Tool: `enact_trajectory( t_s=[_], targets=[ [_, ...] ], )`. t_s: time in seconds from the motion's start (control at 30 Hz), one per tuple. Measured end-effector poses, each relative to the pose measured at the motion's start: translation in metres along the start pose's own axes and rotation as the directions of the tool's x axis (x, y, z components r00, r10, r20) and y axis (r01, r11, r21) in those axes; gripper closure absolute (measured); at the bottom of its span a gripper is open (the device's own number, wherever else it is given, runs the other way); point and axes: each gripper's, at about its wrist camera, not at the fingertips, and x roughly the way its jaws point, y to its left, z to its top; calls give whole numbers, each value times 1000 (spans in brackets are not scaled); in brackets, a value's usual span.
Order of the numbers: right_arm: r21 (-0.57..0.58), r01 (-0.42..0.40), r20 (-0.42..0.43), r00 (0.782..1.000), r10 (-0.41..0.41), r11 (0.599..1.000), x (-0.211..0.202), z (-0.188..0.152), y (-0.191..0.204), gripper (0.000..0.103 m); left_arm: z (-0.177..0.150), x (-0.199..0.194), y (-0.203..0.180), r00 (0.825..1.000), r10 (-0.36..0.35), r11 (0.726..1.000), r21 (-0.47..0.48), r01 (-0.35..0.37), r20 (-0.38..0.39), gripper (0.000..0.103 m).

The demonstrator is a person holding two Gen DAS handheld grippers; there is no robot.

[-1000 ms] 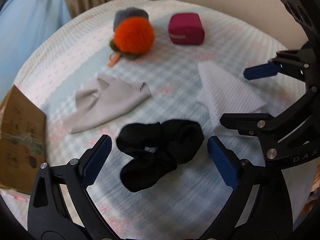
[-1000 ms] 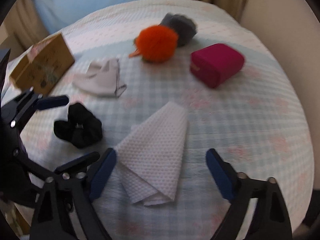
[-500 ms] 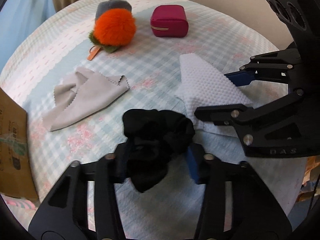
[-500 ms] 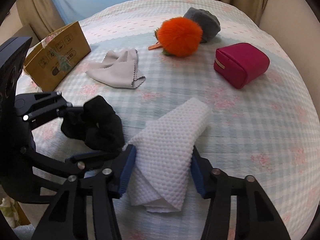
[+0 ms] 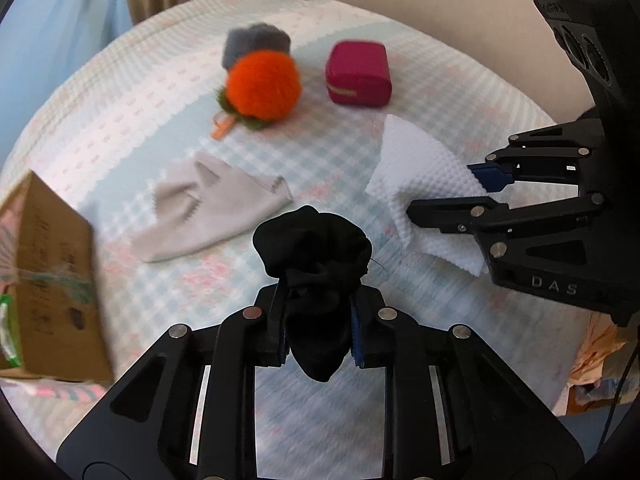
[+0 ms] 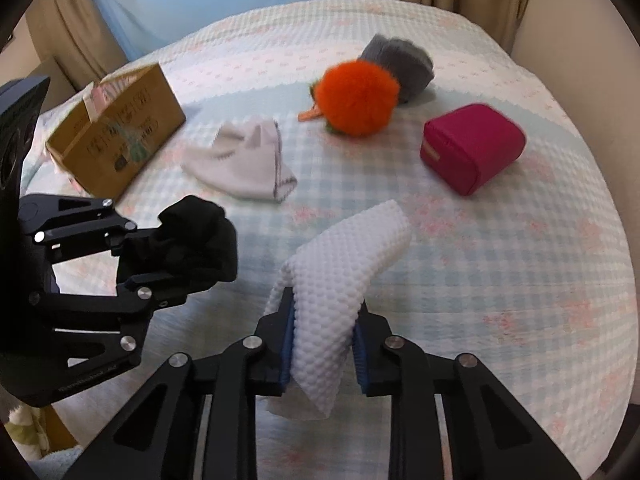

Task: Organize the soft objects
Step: 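Carry the black sock and white towel over the box with both tools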

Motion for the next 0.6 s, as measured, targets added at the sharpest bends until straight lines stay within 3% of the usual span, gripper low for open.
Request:
enact_trajectory(
  t_s=[0.23,0.6],
  targets=[
    [63,35,52,998,-39,997,-59,33,16,81,35,-71,23,998,22,997,-81,-18,57,84],
    [168,71,158,983,-98,983,-168,91,85,81,63,-193,77,994,26,991,-130,-12,103,84]
  ],
)
